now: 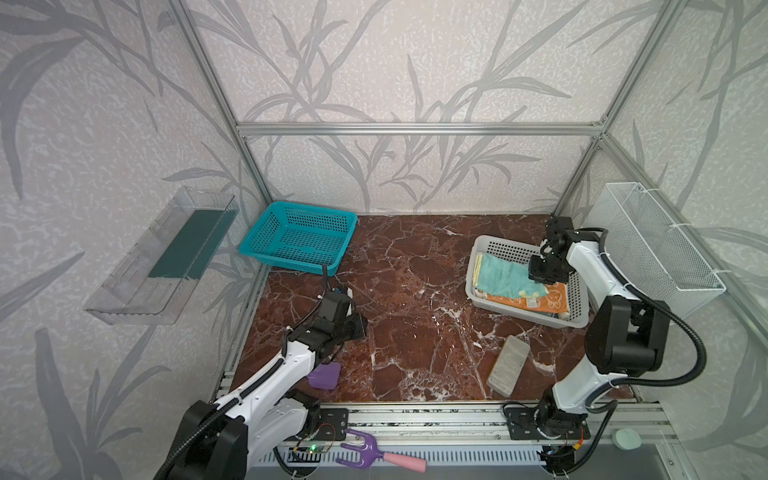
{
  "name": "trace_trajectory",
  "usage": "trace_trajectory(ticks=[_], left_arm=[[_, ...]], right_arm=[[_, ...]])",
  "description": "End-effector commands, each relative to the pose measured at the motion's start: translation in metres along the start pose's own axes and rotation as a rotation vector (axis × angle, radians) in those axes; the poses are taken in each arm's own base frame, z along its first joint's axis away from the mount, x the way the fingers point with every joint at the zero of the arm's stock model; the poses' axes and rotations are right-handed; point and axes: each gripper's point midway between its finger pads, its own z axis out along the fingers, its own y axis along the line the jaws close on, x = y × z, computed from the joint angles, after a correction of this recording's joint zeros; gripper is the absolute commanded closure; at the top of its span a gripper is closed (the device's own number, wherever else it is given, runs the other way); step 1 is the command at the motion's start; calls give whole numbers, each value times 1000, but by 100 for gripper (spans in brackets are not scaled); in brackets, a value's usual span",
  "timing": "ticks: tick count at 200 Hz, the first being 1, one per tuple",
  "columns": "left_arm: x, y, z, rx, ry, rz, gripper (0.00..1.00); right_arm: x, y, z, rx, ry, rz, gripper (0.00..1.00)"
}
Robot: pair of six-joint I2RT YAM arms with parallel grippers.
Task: Fold and stack the towels
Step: 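Carry the towel onto the white basket with the right gripper while the left releases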
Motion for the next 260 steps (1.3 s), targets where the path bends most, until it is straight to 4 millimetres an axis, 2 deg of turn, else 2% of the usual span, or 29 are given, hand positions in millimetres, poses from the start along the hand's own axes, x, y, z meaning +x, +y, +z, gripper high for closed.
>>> trace_trajectory(ticks=[1, 27, 43, 56, 70, 74, 98, 120, 124, 174, 200, 227, 260], left_arm=[[-4, -1, -1, 2, -14, 2, 70], [-6, -2, -1, -2, -14, -1, 70], [-8, -2, 0, -2, -17, -1, 70], [-10, -3, 1, -5, -15, 5, 69], [-12, -4, 3, -7, -7, 11, 69], [-12, -5, 4, -9, -1, 13, 69], [-14, -7, 7, -8, 14, 16, 69], [-15, -10, 10, -2, 17, 10, 69], [-16, -10, 11, -1, 17, 11, 70], [-16, -11, 14, -12, 43, 10, 70], [-15, -7, 16, -27, 44, 4, 69], [-14, -4, 19, -41, 49, -3, 70], [-17, -4, 22, -51, 48, -8, 69]], right_arm=[[-14, -11, -4, 62, -36, -25, 100], [-20, -27, -13, 144, -67, -33, 99], [-23, -31, -22, 171, -88, -34, 79], [-23, -28, -23, 151, -90, -35, 70], [-23, -25, -23, 135, -90, -31, 56], [-25, -24, -33, 129, -118, -25, 53], [-27, -9, -37, 108, -142, -48, 48], [-33, 18, -33, 60, -159, -93, 48], [-33, 24, -21, 53, -135, -103, 48], [-38, 101, 43, -59, -30, -238, 52], [-45, 147, 65, -88, 2, -342, 54], [-57, 198, 72, -108, -5, -436, 54], [-75, 250, 62, -121, -47, -525, 54]])
